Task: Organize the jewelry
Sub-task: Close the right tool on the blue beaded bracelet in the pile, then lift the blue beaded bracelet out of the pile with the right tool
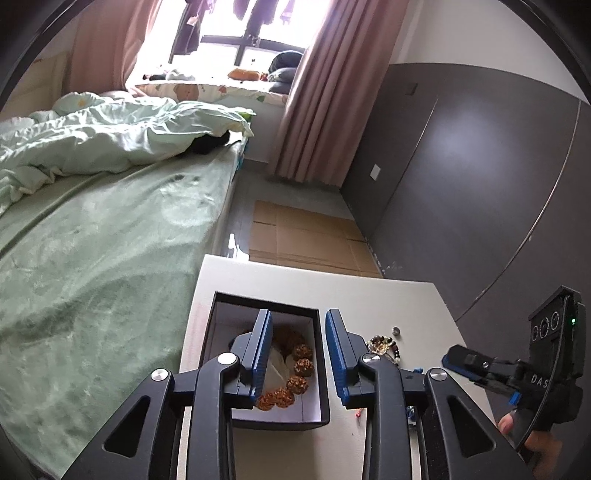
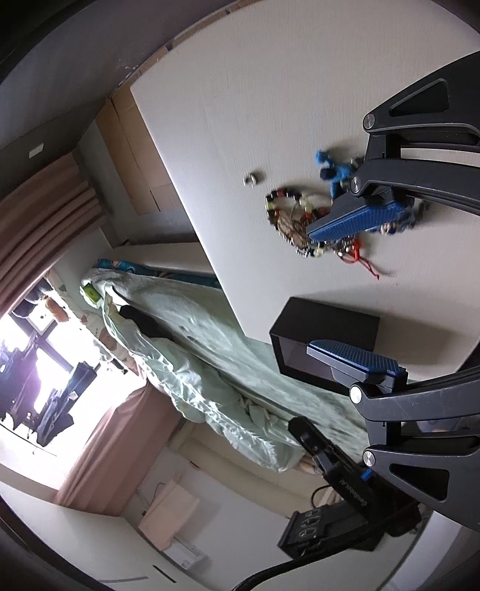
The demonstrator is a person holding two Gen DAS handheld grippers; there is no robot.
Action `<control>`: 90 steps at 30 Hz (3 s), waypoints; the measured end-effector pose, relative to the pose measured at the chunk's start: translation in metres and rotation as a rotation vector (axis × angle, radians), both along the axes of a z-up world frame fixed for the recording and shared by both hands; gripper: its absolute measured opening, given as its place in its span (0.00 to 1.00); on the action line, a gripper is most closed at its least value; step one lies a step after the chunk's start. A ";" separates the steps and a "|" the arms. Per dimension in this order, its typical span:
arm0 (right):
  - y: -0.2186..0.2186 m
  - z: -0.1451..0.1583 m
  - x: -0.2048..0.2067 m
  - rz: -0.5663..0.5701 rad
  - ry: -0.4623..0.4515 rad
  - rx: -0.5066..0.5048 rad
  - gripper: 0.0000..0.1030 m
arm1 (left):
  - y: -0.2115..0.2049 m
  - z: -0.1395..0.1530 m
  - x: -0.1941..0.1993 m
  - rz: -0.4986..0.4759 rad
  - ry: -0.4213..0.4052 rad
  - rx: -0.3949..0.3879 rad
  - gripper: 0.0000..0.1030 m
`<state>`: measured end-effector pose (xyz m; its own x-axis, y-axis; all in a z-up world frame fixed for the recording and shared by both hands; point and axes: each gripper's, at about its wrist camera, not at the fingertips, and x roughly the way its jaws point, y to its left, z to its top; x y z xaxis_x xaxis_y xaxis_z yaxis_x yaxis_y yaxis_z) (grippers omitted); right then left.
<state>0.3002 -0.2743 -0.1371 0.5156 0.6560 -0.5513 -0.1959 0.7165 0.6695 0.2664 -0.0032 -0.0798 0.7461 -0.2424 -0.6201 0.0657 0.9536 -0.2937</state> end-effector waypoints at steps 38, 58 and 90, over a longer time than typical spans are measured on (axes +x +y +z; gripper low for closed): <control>0.007 -0.028 -0.021 0.155 0.016 -0.173 0.03 | -0.061 -0.036 -0.049 -0.077 0.080 -0.065 0.76; 0.034 -0.039 -0.011 0.203 0.039 -0.235 0.35 | -0.038 -0.030 -0.059 0.019 0.048 -0.099 0.76; -0.089 -0.014 -0.035 -0.028 -0.028 0.070 0.16 | -0.129 -0.062 -0.042 -0.134 0.148 -0.023 0.71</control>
<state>0.2652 -0.3629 -0.1509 0.5491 0.6773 -0.4897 -0.1956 0.6738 0.7126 0.2245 -0.1319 -0.1423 0.6074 -0.3486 -0.7138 0.1458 0.9322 -0.3311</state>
